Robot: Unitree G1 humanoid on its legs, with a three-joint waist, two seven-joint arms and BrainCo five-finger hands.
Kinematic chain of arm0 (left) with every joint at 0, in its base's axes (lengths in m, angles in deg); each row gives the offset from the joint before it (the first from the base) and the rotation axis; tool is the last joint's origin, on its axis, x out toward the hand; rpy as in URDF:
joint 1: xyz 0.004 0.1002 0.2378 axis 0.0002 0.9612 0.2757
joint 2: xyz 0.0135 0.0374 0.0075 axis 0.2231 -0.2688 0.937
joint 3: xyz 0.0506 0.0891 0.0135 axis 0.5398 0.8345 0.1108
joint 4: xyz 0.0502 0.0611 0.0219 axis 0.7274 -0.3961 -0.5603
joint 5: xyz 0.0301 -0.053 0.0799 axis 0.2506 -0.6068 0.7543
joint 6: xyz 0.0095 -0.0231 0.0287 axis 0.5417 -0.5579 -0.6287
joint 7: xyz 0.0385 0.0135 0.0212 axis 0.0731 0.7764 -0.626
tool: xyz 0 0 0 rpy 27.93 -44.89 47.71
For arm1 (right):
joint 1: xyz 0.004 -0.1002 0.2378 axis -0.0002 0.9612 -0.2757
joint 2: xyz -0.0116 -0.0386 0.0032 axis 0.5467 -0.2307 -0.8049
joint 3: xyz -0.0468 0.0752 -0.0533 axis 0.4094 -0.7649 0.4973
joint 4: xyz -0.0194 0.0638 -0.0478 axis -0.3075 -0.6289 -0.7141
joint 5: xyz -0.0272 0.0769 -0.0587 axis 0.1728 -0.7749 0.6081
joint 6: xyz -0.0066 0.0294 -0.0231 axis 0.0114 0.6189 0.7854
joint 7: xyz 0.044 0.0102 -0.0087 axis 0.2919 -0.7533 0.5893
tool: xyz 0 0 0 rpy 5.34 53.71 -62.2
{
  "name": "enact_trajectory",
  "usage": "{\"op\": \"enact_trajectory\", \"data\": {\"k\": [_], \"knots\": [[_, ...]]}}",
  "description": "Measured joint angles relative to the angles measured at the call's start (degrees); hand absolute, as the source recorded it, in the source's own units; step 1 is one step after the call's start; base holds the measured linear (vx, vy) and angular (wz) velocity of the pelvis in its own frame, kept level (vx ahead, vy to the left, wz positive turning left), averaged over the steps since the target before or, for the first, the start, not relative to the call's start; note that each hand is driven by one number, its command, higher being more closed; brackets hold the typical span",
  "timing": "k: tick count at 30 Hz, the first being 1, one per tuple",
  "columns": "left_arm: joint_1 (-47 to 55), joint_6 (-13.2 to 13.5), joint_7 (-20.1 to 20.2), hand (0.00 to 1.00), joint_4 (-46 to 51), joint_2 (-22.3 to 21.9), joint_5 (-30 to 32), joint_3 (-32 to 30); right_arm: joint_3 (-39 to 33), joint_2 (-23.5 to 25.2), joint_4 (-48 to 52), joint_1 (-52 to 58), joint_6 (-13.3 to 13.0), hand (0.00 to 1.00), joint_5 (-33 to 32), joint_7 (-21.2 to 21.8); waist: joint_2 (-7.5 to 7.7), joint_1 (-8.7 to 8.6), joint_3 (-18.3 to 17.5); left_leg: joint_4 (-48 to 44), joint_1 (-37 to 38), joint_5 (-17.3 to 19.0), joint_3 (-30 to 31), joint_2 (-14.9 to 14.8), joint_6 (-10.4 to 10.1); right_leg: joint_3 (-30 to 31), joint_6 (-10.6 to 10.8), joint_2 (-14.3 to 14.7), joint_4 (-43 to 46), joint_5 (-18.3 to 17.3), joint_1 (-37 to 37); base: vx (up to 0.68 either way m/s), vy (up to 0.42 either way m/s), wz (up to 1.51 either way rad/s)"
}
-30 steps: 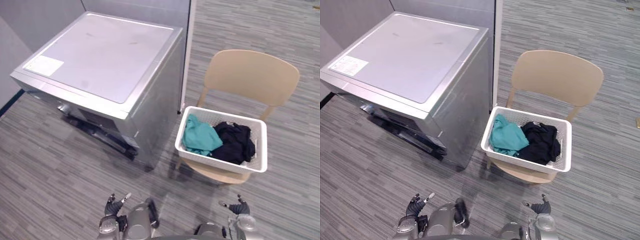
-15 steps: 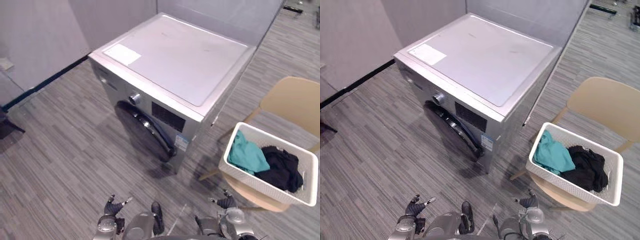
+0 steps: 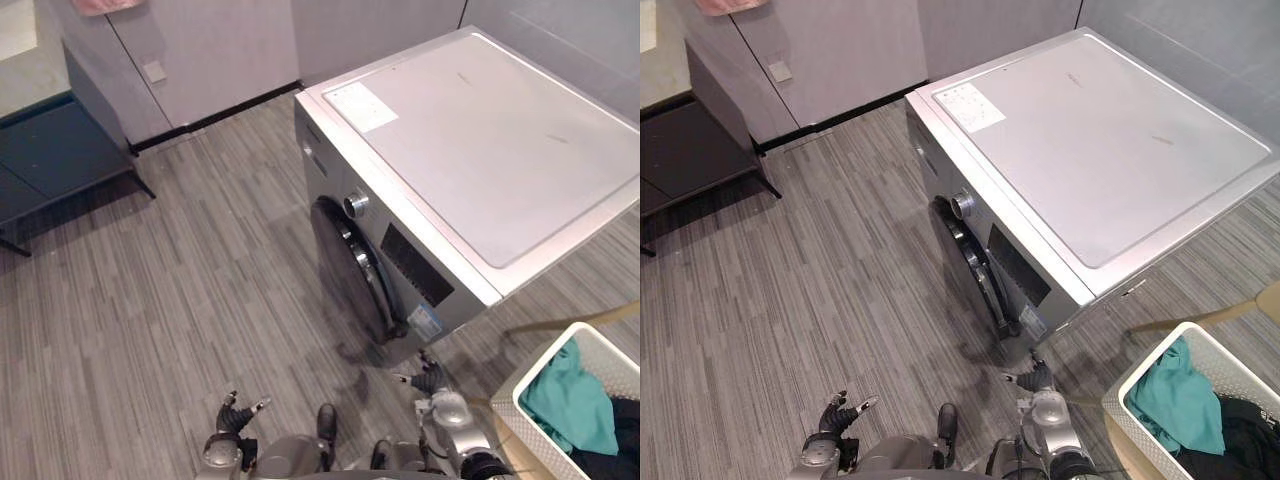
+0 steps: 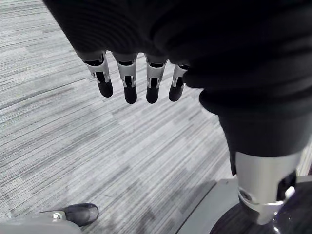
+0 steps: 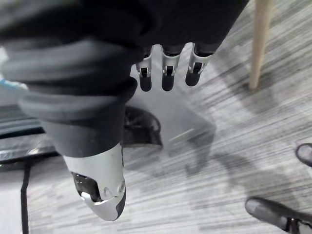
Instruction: Pick up the laundry basket with both hands and put the clothes into the washing machine.
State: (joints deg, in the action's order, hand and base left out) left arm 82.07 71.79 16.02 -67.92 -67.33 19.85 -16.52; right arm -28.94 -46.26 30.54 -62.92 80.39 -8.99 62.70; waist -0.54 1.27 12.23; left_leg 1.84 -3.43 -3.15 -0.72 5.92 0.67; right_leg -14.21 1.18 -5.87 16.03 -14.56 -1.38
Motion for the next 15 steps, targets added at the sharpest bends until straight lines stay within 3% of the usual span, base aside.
{"op": "enact_trajectory", "data": {"k": [3,7,15], "knots": [[0.0,0.3,-0.1,0.00,0.2,-0.3,0.0,0.0,0.0,-0.1,4.1,-2.1,0.1,0.00,2.1,-0.4,-0.80,0.12,0.5,0.3,-1.3,-0.5,0.4,0.0,0.3,-0.1,0.0,0.0,0.0,0.2,-1.4,0.00,-0.023,0.04],[0.0,1.1,-0.4,0.00,2.0,-0.6,0.0,1.5,-0.3,-2.0,9.9,-9.0,-0.5,0.00,3.8,-3.8,-3.90,1.31,2.5,0.2,-4.8,-1.7,0.8,0.0,0.9,-0.3,0.1,0.1,0.1,1.1,-4.8,-0.04,0.030,0.03],[-0.4,1.6,-1.3,0.00,4.2,-0.4,-0.7,2.1,-0.5,-3.8,9.8,-18.6,-0.7,0.00,0.8,-6.6,-6.14,3.00,7.4,0.3,-9.3,-3.6,2.9,0.2,1.3,-2.2,0.0,-0.4,3.3,1.1,-9.8,-0.07,0.015,0.14]]}}
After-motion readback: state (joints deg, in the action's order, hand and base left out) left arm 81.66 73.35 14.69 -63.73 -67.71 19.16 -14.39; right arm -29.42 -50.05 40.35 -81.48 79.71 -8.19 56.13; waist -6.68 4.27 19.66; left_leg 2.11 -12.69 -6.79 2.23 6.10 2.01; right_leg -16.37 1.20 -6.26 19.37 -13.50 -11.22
